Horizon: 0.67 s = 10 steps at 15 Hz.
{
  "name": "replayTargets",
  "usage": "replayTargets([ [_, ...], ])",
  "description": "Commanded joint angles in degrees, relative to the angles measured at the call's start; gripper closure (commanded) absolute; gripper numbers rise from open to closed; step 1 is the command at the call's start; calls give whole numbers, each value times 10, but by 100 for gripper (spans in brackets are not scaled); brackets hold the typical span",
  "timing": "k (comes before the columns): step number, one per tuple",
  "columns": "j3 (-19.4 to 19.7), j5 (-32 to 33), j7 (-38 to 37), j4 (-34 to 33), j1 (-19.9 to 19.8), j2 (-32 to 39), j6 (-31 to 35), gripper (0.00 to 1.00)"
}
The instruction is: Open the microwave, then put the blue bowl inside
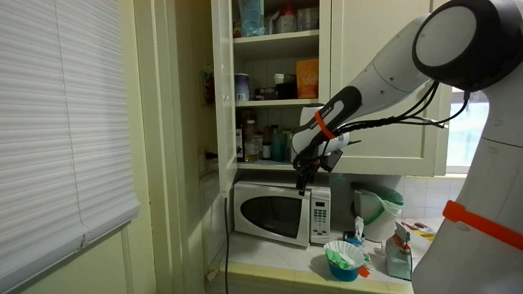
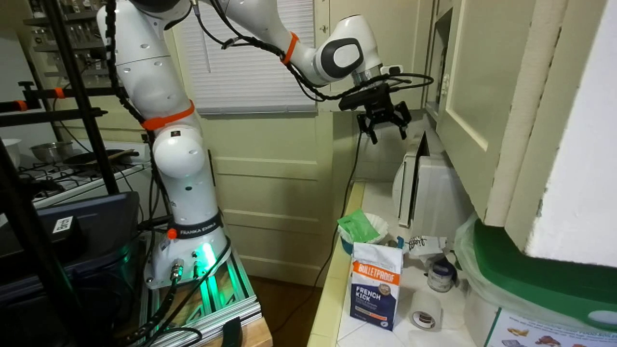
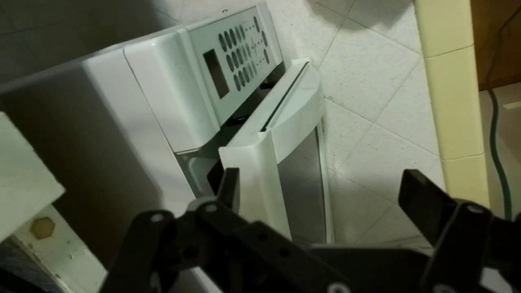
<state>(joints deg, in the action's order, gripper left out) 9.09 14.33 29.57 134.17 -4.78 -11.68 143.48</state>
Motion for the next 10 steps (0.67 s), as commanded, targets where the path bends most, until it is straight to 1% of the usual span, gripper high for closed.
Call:
replayTargets([
  [1, 0, 40, -13, 12, -17, 14, 40, 0],
  [9, 1, 62, -13, 11, -28, 31, 61, 0],
  [10, 1, 63, -15, 10, -28, 33, 61, 13],
])
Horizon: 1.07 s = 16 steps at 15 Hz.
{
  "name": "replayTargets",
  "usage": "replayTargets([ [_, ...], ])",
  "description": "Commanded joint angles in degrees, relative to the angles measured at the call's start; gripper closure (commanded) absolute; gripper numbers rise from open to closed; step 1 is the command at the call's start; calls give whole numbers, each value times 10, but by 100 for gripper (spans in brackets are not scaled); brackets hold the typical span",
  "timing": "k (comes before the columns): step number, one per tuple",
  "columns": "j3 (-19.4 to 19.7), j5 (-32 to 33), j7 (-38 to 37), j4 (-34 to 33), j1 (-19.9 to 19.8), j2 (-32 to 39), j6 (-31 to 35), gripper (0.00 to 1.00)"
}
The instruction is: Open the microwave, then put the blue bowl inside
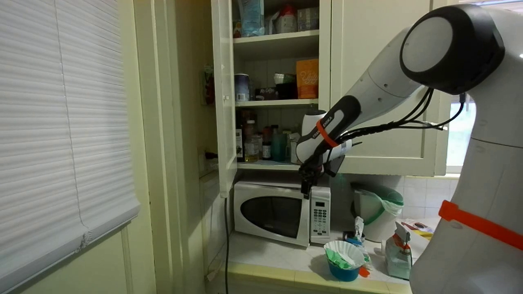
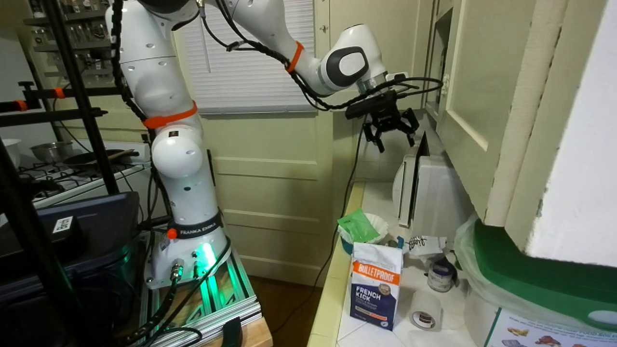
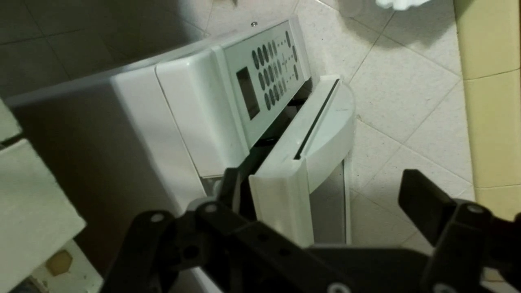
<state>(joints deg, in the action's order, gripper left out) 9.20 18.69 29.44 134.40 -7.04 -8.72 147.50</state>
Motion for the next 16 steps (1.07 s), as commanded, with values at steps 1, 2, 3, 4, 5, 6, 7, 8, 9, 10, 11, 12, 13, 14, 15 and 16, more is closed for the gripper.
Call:
replayTargets([
  [1, -1, 20, -14, 10, -5, 2, 23, 26],
  [2, -1, 23, -18, 11, -6, 1, 28, 35],
  [3, -2, 32, -27, 11, -9, 1, 38, 42],
  [4, -1, 40, -34, 11, -12, 2, 53, 51],
  [5, -2, 49, -40, 12, -14, 2, 69, 58],
  [6, -2, 60, -45, 14, -16, 2, 86, 65],
  [7, -2, 68, -51, 14, -19, 4, 98, 74],
  [8, -4, 83, -64, 12, -24, 8, 108, 81],
  [9, -5, 97, -78, 9, -29, 14, 114, 89],
  [10, -5, 106, -86, 6, -31, 19, 118, 96],
  [11, -6, 119, -98, 5, -35, 23, 121, 99],
  [12, -6, 131, -108, 3, -38, 28, 124, 100],
  [13, -6, 142, -119, 2, -40, 32, 127, 100],
  [14, -7, 154, -131, 0, -42, 35, 131, 100],
  [15, -7, 167, -143, -1, -44, 37, 136, 100],
  [16, -6, 183, -159, -3, -46, 40, 144, 100],
])
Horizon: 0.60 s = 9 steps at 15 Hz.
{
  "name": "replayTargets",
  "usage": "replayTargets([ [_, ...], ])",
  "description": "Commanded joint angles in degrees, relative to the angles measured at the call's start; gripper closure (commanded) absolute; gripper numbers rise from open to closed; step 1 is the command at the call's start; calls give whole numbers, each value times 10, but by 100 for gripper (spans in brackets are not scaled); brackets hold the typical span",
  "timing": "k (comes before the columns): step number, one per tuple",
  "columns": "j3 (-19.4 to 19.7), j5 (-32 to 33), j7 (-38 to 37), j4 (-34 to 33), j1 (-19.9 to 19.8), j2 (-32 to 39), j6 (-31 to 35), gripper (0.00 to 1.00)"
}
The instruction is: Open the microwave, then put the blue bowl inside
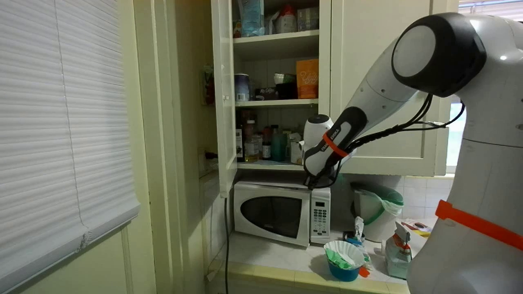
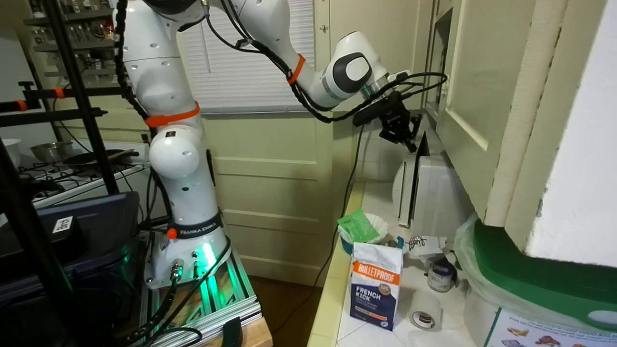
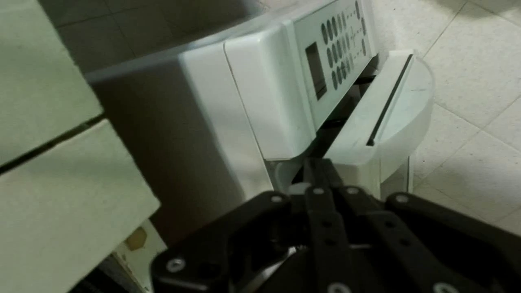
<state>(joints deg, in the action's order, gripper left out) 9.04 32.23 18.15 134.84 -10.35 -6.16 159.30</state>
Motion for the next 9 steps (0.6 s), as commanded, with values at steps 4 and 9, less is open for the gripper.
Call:
replayTargets([
  [4, -3, 108, -104, -13, -17, 26, 46, 100],
  [9, 0, 110, -114, -20, -11, 43, 59, 100],
])
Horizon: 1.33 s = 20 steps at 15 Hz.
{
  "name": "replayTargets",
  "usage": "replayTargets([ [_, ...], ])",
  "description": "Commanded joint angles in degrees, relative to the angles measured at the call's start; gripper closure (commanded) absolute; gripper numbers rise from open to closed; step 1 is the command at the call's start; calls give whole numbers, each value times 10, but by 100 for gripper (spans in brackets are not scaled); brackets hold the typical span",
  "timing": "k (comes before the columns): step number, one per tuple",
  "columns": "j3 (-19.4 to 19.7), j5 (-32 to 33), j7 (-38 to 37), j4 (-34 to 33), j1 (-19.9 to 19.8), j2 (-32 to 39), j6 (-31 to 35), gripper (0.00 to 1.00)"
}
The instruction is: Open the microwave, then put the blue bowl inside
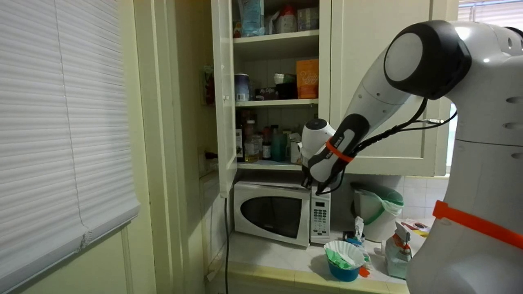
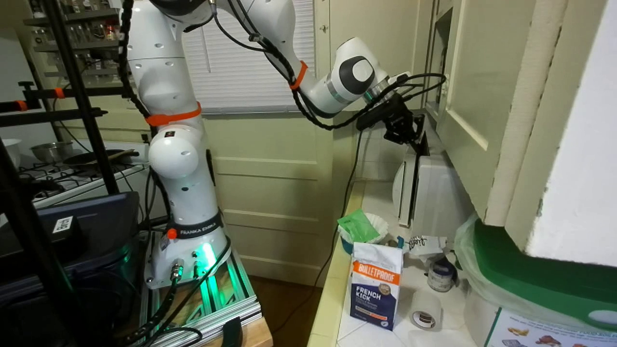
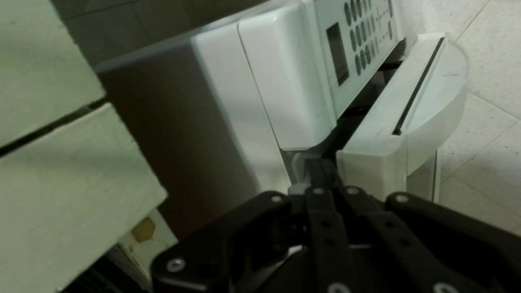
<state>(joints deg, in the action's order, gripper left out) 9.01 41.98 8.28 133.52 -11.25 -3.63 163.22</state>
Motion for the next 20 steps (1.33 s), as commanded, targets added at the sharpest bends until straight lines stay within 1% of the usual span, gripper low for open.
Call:
replayTargets([
  [1, 0, 10, -13, -7, -2, 21, 22, 100],
  [5, 0, -13, 7, -4, 2, 25, 26, 100],
  [9, -1, -94, 72, 8, 17, 27, 26, 100],
  [13, -12, -234, 184, 16, 36, 25, 17, 100],
  [16, -21, -346, 269, 17, 51, 16, -5, 100],
  [18, -25, -403, 312, 15, 59, 8, -28, 100],
  [20, -26, -438, 337, 11, 63, 1, -57, 100],
])
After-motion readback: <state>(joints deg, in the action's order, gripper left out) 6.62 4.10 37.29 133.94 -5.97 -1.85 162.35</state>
